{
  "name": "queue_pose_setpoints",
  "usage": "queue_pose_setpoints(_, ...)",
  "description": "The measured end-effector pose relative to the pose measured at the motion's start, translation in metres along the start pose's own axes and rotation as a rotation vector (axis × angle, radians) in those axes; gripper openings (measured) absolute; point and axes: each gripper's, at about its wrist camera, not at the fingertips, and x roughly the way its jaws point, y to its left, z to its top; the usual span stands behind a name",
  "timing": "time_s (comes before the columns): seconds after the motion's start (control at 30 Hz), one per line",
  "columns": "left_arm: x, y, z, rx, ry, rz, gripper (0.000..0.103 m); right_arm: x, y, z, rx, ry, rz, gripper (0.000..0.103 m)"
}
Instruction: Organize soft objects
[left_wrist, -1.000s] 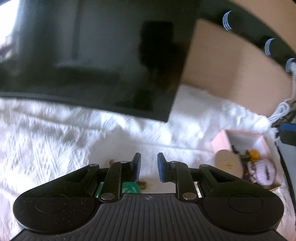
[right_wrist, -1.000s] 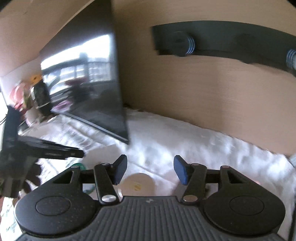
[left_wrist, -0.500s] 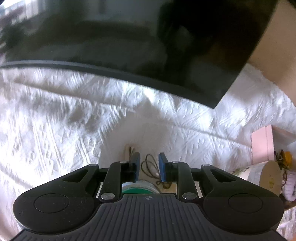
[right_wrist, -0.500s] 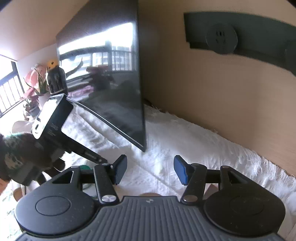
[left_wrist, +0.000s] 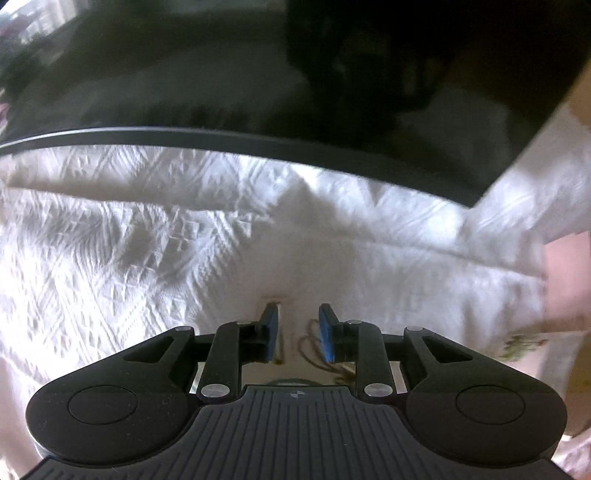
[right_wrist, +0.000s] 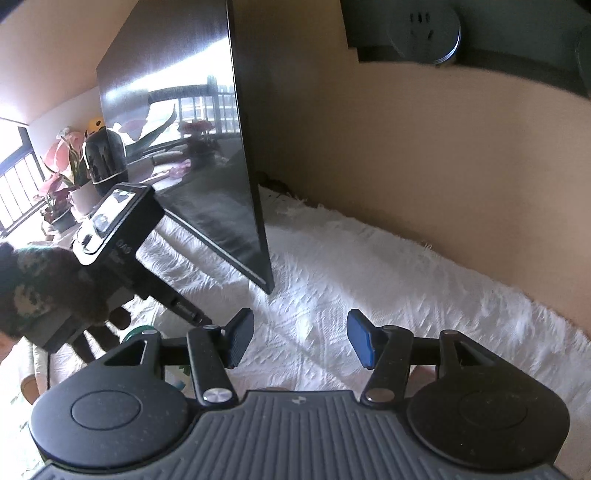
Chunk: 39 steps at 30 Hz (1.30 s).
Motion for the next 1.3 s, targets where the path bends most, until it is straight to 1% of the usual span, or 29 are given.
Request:
queue_pose_setpoints(0.23,0.022,0.001,0.005,0.086,0.074,0.034,0.027,0.005,0.011,-0.001,0.009,0.039,0.022,0.056)
queue_pose_setpoints(0.37,0.029,0.001,0.005,0.091,0.087,0.005,0.026,0.01,0.027,0.002,-0.024,0.067,0.01,0.056)
queue_pose_setpoints(0.43,0.03,-0.004,0.006,0.107,0.082,-0.003,0.021,0.011,0.035,0.004,-0.044,0.075,0.001,0.056)
queue_pose_setpoints(0.57,0.031,-0.012,0.007,0.142,0.076,-0.032,0.022,0.011,0.05,0.006,-0.075,0.084,-0.005,0.056)
queue_pose_setpoints(0.6,0.031,-0.012,0.008,0.147,0.075,-0.036,0.024,0.011,0.052,0.006,-0.078,0.088,-0.007,0.056)
queue_pose_setpoints(0.67,0.03,-0.009,0.007,0.138,0.064,-0.057,0.022,0.014,0.057,0.008,-0.076,0.102,-0.009,0.056)
queue_pose_setpoints(0.73,0.027,0.0,0.003,0.141,0.036,-0.091,0.021,0.021,0.059,0.009,-0.071,0.132,-0.002,0.056)
queue_pose_setpoints(0.87,0.014,0.016,-0.009,0.111,-0.026,-0.149,0.021,0.043,0.066,0.011,-0.038,0.208,0.018,0.055)
queue_pose_setpoints(0.93,0.004,0.029,-0.017,0.097,-0.07,-0.167,0.021,0.058,0.07,0.011,-0.004,0.251,0.025,0.049)
queue_pose_setpoints(1.0,-0.009,0.043,-0.027,0.07,-0.113,-0.193,0.021,0.072,0.076,0.012,0.016,0.285,0.037,0.04)
queue_pose_setpoints(1.03,-0.014,0.053,-0.031,0.057,-0.138,-0.205,0.021,0.079,0.082,0.012,0.02,0.299,0.036,0.038)
queue_pose_setpoints(1.1,-0.023,0.071,-0.037,0.037,-0.185,-0.227,0.021,0.094,0.095,0.011,0.007,0.318,0.03,0.031)
queue_pose_setpoints(1.2,-0.033,0.092,-0.047,0.013,-0.244,-0.245,0.021,0.119,0.112,0.011,0.005,0.347,0.016,0.03)
queue_pose_setpoints(1.3,-0.037,0.111,-0.06,-0.028,-0.281,-0.274,0.021,0.148,0.12,0.011,0.029,0.381,-0.003,0.03)
